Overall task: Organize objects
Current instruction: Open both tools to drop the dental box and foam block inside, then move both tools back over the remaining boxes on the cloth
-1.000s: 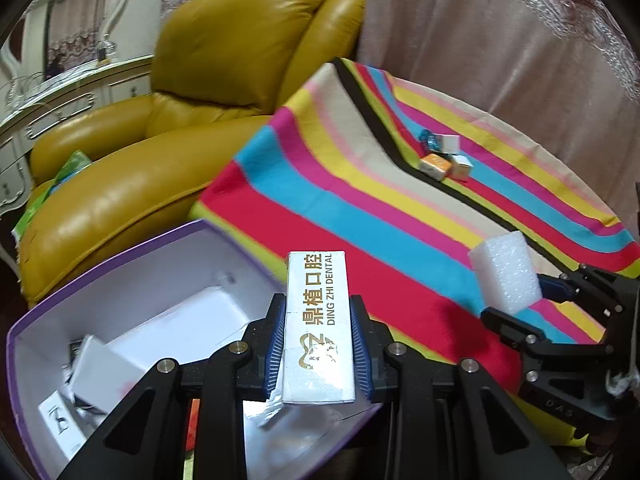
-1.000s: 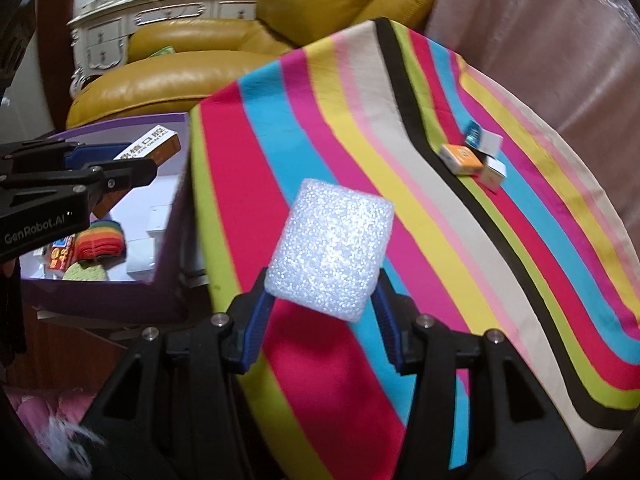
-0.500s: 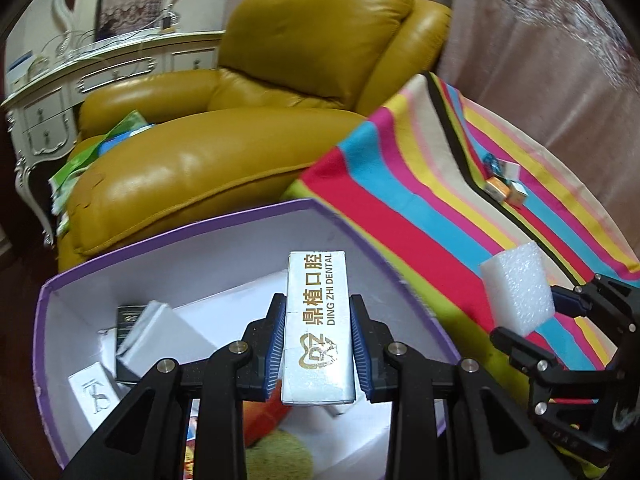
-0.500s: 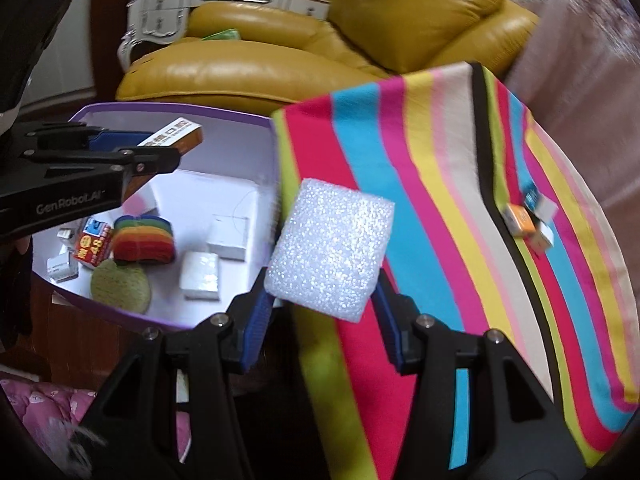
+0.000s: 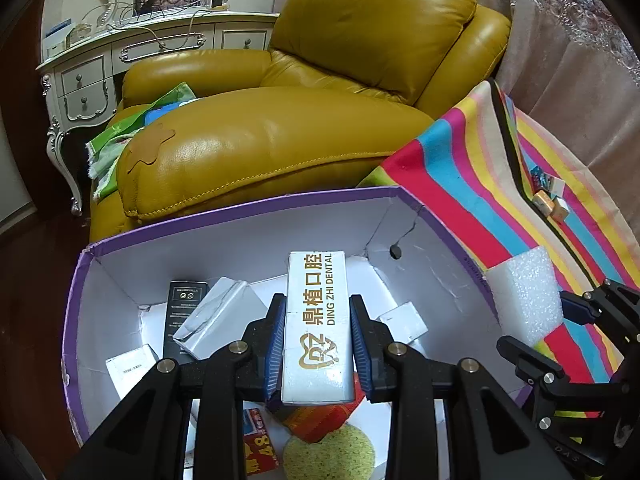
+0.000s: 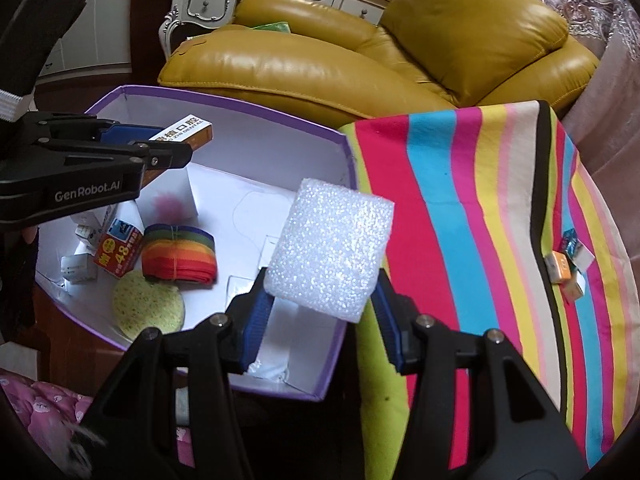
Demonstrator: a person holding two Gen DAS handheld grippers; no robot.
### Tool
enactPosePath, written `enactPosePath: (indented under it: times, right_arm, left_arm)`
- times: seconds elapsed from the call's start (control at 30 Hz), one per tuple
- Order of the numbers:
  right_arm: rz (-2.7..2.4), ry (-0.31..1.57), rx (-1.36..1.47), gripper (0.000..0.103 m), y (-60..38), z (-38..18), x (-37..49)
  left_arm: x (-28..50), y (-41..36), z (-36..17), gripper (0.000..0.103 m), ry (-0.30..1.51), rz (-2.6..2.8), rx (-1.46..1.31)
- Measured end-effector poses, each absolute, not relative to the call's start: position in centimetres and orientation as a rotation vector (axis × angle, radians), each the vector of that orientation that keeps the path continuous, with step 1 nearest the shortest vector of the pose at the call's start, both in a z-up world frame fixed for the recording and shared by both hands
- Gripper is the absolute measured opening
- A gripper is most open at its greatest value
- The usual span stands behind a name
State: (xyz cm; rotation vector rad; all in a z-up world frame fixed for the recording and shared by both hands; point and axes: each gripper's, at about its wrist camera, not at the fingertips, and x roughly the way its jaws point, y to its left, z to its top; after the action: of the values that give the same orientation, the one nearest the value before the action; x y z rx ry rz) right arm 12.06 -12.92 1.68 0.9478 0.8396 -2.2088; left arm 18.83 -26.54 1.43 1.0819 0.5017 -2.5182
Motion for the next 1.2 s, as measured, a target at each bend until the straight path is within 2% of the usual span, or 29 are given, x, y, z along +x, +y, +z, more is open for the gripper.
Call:
enactPosePath:
  times: [0.23, 0.27, 0.3, 0.37, 0.4, 0.6, 0.7, 0.83, 0.97, 1.1, 1.2]
  right_arm:
    - [-2.197, 0.786, 0.945, 0.054, -13.0, 1.5, 11.3]
    - [-2.198, 0.774, 0.945, 0.058, -13.0, 1.6, 11.3]
    - [-2.197, 0.757, 0.947, 0.069, -12.9, 1.6, 11.2]
    - [-2.196, 0.721, 0.946, 0.086, -12.7, 1.7, 11.1]
    - [-2.202, 0.701, 0.938, 0.088, -12.4, 1.8, 11.1]
    - [-2.284, 0.601, 0.95, 0.089, -8.8, 2.3, 9.9]
    - [-2.375, 0.494, 1.019, 0.089, -4.4, 2.0, 7.8]
    - [-2.53, 0.347, 1.152, 0.089, 3.6, 1.2, 4.3]
    - [-2.66, 0.184, 1.276, 0.089, 11.7, 0.7, 1.1]
    - [-2.71, 0.115, 1.369, 0.089, 16.9, 0.2, -2.2]
    - [-2.73, 0.069, 1.404, 0.089, 19.7, 0.1, -5.2]
  left_arm:
    - [18.4, -26.4, 1.5, 0.033, 0.458, -2.472, 1.095]
    - [18.2, -26.5, 1.5, 0.036, 0.456, -2.46, 1.098]
    - [18.1, -26.5, 1.5, 0.04, 0.452, -2.438, 1.103]
    - [17.9, -26.7, 1.5, 0.068, 0.45, -2.414, 1.108]
    - [17.8, -26.7, 1.5, 0.071, 0.448, -2.408, 1.105]
    - [14.9, -23.7, 2.6, 0.075, 0.361, -2.458, 1.146]
    - [11.7, -20.5, 3.5, 0.078, 0.296, -2.555, 1.173]
    - [4.9, -13.7, 4.0, 0.084, 0.21, -2.735, 1.232]
    - [-2.7, -8.1, 2.7, 0.085, 0.172, -2.805, 1.297]
    - [-9.8, -4.2, 0.9, 0.085, 0.219, -2.796, 1.355]
    - [-12.9, -2.3, 0.0, 0.085, 0.16, -2.8, 1.356]
